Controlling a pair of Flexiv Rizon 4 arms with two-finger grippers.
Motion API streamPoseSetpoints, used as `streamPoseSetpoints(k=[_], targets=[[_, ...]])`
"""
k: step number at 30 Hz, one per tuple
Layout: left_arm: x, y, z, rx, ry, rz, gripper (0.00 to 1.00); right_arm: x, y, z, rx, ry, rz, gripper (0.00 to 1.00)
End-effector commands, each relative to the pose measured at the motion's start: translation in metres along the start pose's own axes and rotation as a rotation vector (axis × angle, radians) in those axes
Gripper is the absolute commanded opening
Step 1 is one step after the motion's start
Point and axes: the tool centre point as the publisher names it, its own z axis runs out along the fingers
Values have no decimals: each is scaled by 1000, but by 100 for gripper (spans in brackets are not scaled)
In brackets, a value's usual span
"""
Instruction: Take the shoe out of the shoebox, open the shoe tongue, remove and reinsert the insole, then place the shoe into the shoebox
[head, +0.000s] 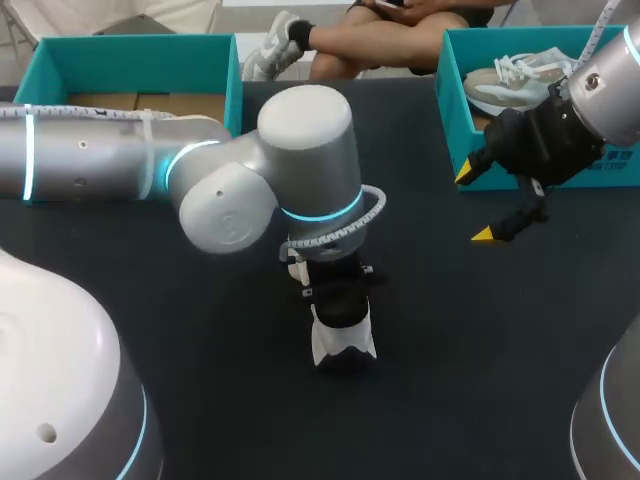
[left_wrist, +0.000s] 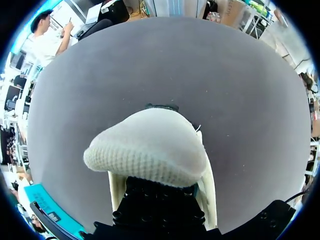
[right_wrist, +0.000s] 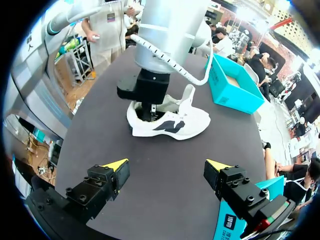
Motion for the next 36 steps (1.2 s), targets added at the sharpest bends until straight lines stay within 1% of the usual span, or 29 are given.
streamPoseSetpoints(k=[1, 3, 6, 9, 10, 13, 17, 21, 22, 23, 24, 25, 30, 36], targets=[[-2, 1, 7, -23, 54, -6, 0, 0, 0, 1, 3, -2, 1, 100], [0, 2, 0, -39, 59, -2, 0, 0, 0, 1, 3, -2, 1, 100], [3, 6, -14, -95, 106, 23, 0, 0, 0, 1, 3, -2, 1, 100], [6, 9, -24, -161, 158, 42, 0, 0, 0, 1, 3, -2, 1, 100], [8, 13, -28, -195, 176, 45, 0, 0, 0, 1, 3, -2, 1, 100], [12, 23, -35, -242, 204, 42, 0, 0, 0, 1, 3, -2, 1, 100], [18, 35, -44, -289, 224, 30, 0, 0, 0, 1, 3, -2, 1, 100], [22, 42, -49, -315, 203, 0, 0, 0, 0, 1, 3, -2, 1, 100], [22, 44, -49, -325, 201, -11, 24, 0, 0, 1, 3, -2, 1, 100], [23, 46, -48, -324, 202, -20, 57, 0, 0, 1, 3, -2, 1, 100], [23, 47, -47, -325, 202, -25, 86, 0, 0, 1, 3, -2, 1, 100], [23, 49, -46, -328, 202, -31, 100, 0, 0, 1, 3, -2, 1, 100], [23, 50, -44, -327, 202, -42, 100, 0, 0, 1, 3, -2, 1, 100], [24, 44, -52, -341, 197, -44, 100, 0, 0, 1, 3, -2, 1, 100]])
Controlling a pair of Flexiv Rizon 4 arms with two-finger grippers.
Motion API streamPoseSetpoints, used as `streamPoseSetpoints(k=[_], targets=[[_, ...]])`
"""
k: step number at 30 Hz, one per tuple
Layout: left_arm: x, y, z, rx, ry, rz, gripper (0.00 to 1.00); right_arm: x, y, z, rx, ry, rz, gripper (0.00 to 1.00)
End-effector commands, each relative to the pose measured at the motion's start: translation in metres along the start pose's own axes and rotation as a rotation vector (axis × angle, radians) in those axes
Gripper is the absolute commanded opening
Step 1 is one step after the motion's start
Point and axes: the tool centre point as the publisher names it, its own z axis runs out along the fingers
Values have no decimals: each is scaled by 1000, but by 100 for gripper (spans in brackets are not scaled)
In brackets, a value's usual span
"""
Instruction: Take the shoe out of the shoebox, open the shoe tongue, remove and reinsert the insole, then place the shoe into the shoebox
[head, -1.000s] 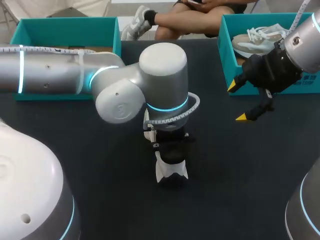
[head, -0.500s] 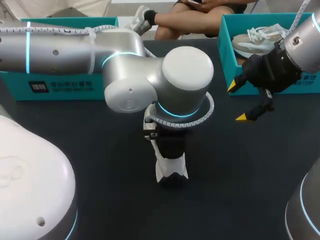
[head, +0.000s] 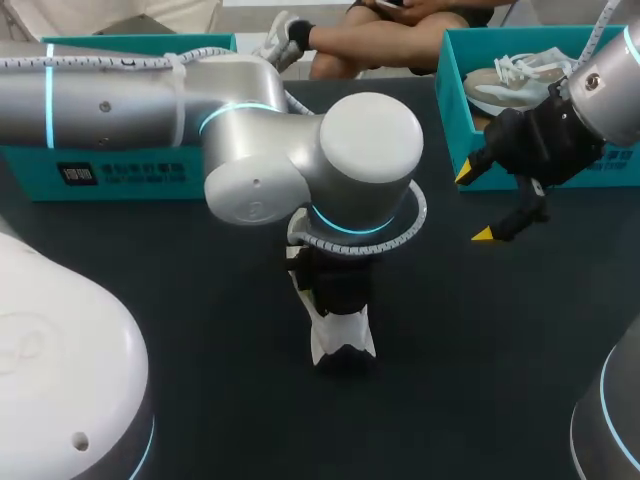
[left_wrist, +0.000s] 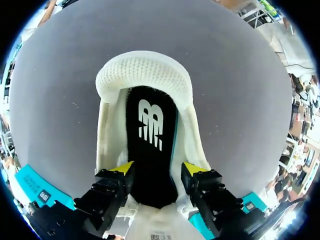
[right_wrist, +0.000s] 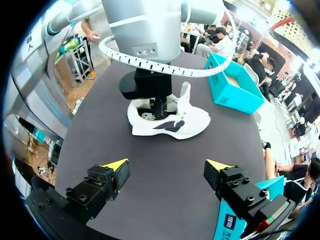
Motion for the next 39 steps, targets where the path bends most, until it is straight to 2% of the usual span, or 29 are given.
streamPoseSetpoints(k=[1, 11, 15, 21, 29, 38, 39], targets=[[7, -1, -8, -14, -1, 0, 100, 0, 0, 1, 3, -2, 1, 100], [10, 3, -7, -12, 19, -1, 100, 0, 0, 1, 3, -2, 1, 100], [10, 8, -15, -9, 17, 12, 100, 0, 0, 1, 3, -2, 1, 100], [12, 29, -29, -37, 13, 7, 100, 0, 0, 1, 3, -2, 1, 100], [24, 56, -47, -74, 6, -30, 100, 0, 0, 1, 3, -2, 1, 100], [28, 76, -47, -62, -6, -67, 100, 0, 0, 1, 3, -2, 1, 100], [28, 77, -47, -61, -7, -66, 82, 0, 0, 1, 3, -2, 1, 100]])
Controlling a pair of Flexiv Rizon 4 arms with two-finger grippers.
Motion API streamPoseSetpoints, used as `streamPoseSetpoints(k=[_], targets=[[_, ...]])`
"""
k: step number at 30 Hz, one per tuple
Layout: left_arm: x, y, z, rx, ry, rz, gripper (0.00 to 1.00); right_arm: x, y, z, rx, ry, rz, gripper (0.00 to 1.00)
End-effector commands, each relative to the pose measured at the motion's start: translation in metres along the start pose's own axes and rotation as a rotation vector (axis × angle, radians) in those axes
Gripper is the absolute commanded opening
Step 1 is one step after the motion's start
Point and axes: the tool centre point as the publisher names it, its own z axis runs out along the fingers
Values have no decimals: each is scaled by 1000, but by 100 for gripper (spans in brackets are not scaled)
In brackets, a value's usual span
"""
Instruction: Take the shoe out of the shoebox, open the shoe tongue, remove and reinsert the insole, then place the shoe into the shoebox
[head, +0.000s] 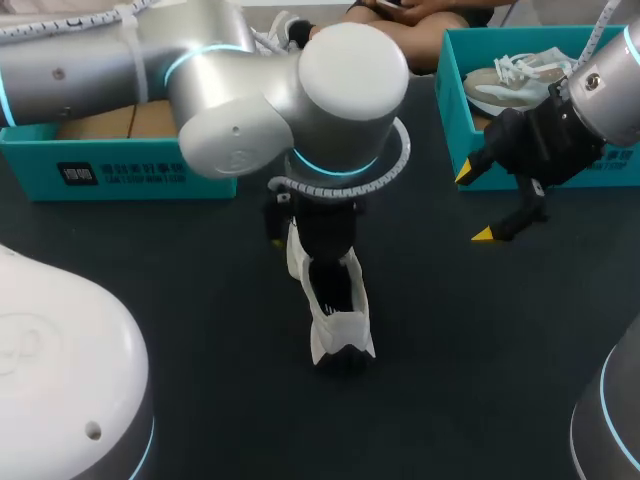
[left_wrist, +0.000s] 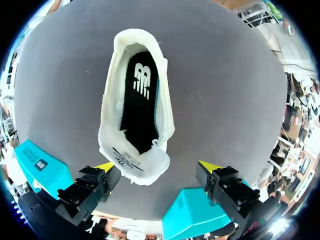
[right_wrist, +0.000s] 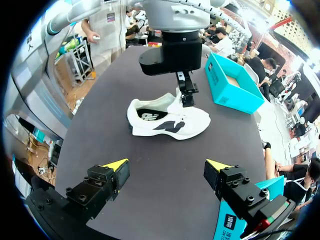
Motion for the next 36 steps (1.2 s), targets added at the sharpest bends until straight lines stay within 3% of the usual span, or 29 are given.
streamPoseSetpoints(k=[1, 3, 14, 30, 36], targets=[[3, 9, 4, 12, -15, -1, 60, 0, 0, 1, 3, -2, 1, 100], [1, 10, 5, 15, -17, -3, 50, 0, 0, 1, 3, -2, 1, 100], [-9, 13, 12, 57, -48, 5, 37, 0, 0, 1, 3, -2, 1, 100], [-29, -13, 16, 106, -91, 52, 40, 0, 0, 1, 3, -2, 1, 100], [-35, -26, 8, 111, -114, 76, 41, 0, 0, 1, 3, -2, 1, 100]])
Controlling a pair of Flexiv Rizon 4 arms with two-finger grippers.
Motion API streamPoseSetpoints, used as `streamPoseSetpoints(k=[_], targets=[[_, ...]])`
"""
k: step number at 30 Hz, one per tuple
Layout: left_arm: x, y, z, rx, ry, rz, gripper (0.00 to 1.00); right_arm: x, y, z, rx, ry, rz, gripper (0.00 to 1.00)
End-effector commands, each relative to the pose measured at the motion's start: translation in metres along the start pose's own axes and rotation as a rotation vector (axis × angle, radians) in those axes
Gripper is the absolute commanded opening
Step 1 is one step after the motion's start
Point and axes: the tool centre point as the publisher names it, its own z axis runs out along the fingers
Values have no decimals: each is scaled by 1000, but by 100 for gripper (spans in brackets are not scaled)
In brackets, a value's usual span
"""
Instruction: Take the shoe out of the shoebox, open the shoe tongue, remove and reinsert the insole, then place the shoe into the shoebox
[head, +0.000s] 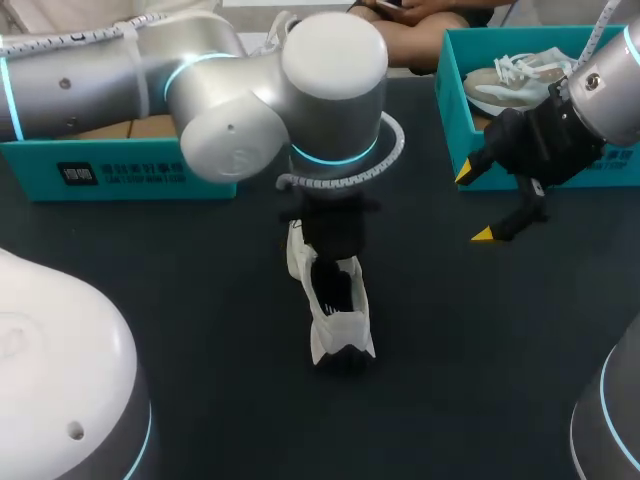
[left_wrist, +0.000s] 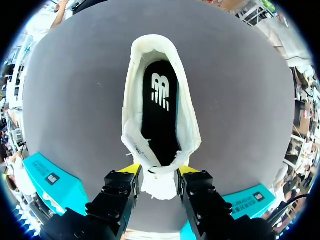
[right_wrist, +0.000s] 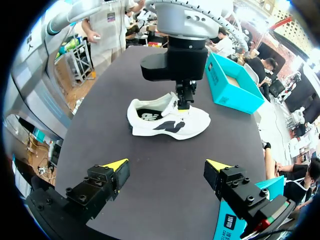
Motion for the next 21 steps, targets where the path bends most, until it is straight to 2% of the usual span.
streamPoseSetpoints(k=[1, 15, 21], targets=[[-2, -8, -3, 0, -9, 7, 41, 0, 0, 1, 3, -2, 1, 100], [3, -50, 8, 45, -7, 32, 41, 0, 0, 1, 3, -2, 1, 100], [7, -58, 4, 48, -9, 21, 40, 0, 0, 1, 3, -2, 1, 100]])
